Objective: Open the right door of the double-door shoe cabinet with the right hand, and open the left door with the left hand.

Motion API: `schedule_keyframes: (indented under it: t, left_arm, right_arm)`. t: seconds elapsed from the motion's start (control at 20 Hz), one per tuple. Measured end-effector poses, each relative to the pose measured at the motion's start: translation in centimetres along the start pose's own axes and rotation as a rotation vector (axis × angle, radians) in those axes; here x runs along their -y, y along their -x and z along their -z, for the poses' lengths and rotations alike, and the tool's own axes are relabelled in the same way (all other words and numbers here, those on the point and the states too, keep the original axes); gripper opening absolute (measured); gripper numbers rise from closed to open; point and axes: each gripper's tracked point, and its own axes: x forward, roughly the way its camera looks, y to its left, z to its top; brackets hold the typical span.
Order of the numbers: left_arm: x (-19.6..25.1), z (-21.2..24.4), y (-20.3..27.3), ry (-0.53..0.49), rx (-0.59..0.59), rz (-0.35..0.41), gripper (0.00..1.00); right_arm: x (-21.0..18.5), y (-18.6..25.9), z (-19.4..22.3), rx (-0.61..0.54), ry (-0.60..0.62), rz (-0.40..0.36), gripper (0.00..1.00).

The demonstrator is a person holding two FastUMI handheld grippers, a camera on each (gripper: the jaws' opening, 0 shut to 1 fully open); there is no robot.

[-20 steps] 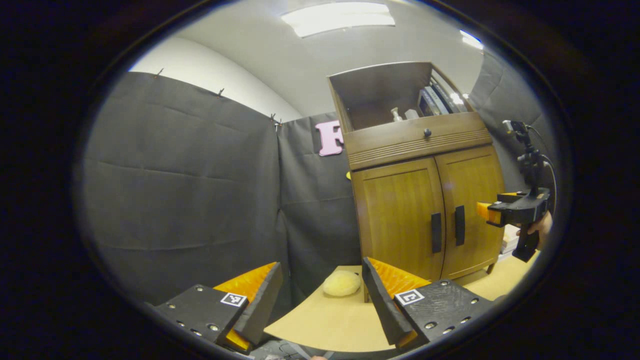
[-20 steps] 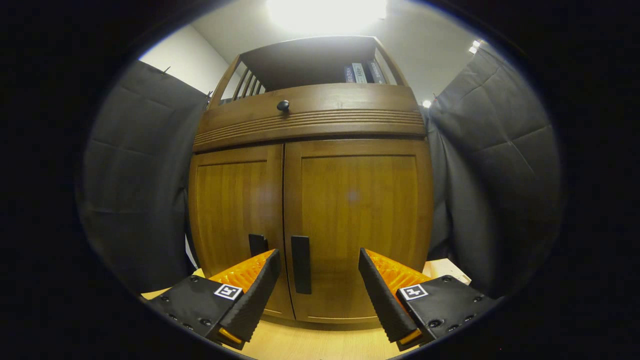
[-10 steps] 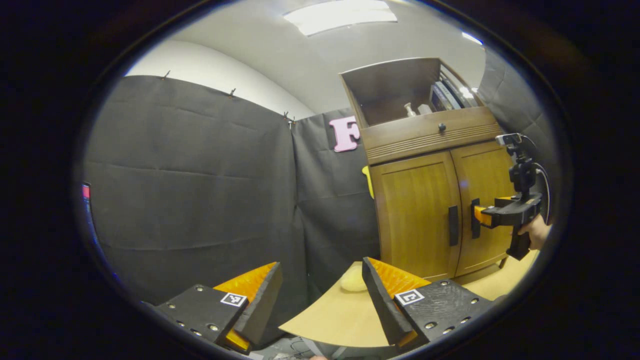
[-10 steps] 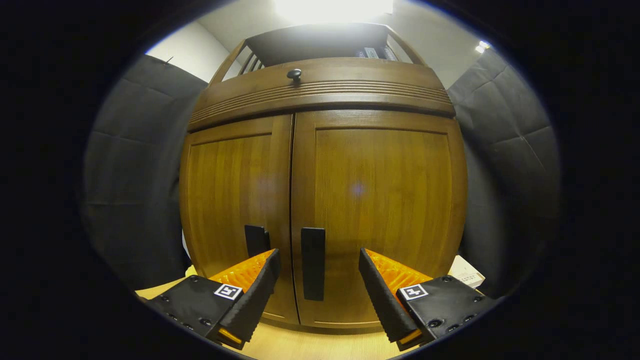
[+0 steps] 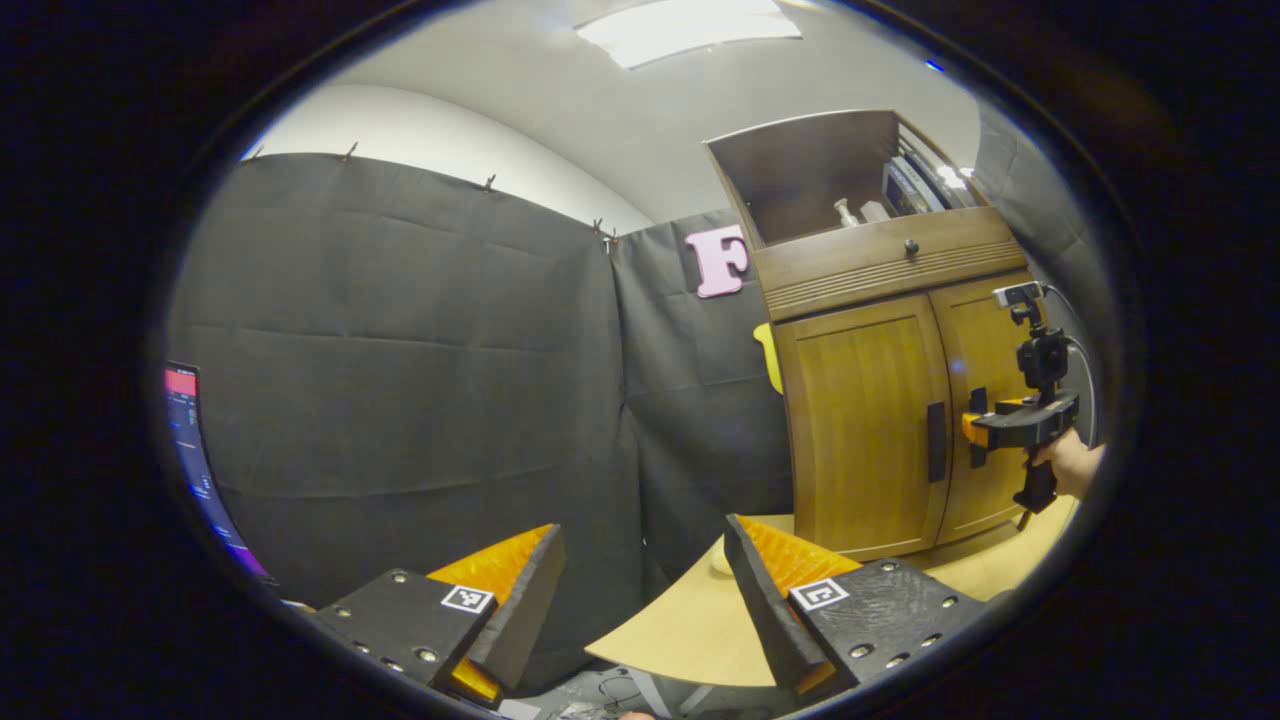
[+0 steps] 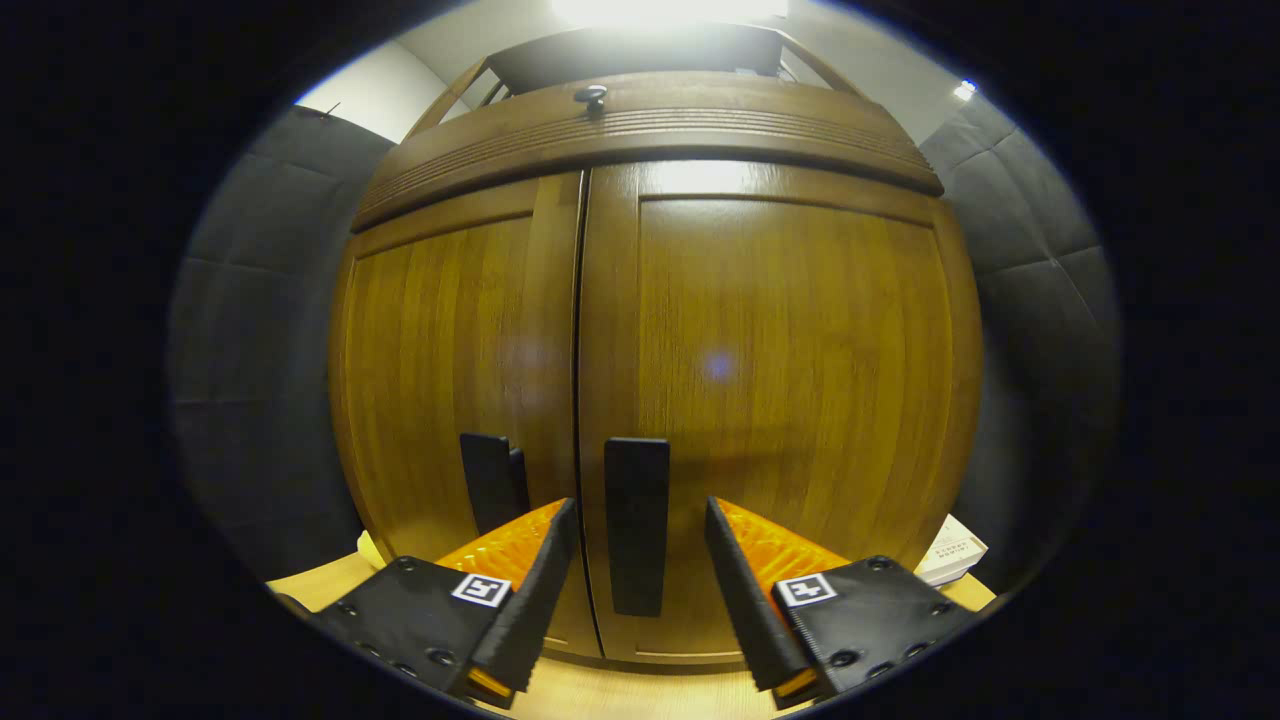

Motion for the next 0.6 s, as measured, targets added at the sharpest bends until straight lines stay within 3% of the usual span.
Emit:
schedule_keyframes:
  t: [0.05, 0.1, 0.2, 0.25, 0.35, 0.4, 0.45, 0.6]
  left_arm:
    - [0.0, 0.0, 0.0, -0.003, -0.001, -0.006, 0.89]
    - [-0.1, -0.1, -0.1, -0.007, -0.001, -0.010, 0.89]
    - [-0.1, -0.2, -0.1, -0.013, 0.000, -0.013, 0.90]
    - [-0.1, -0.3, -0.1, -0.016, 0.001, -0.014, 0.90]
    - [-0.1, -0.5, -0.1, -0.016, 0.001, -0.015, 0.91]
    - [0.0, -0.4, 0.0, -0.016, -0.001, -0.013, 0.91]
    - [0.0, -0.3, -0.1, -0.015, -0.004, -0.011, 0.91]
    - [-0.1, -0.5, 0.0, -0.015, -0.007, -0.005, 0.92]
  right_arm:
    - [-0.1, -0.5, 0.2, -0.004, 0.000, 0.000, 0.67]
    - [-0.1, -0.8, 0.4, -0.011, -0.005, 0.000, 0.65]
    - [-0.3, -1.3, 0.6, -0.027, -0.026, -0.009, 0.65]
    - [-0.5, -1.5, 0.5, -0.032, -0.038, -0.017, 0.69]
    - [-0.6, -2.0, 0.8, -0.050, -0.042, -0.020, 0.65]
    - [-0.5, -2.0, 0.9, -0.060, -0.040, -0.015, 0.74]
    - [0.1, -2.8, 0.5, -0.061, -0.030, 0.018, 0.65]
    - [-0.1, -2.7, 1.2, -0.075, -0.049, 0.012, 0.38]
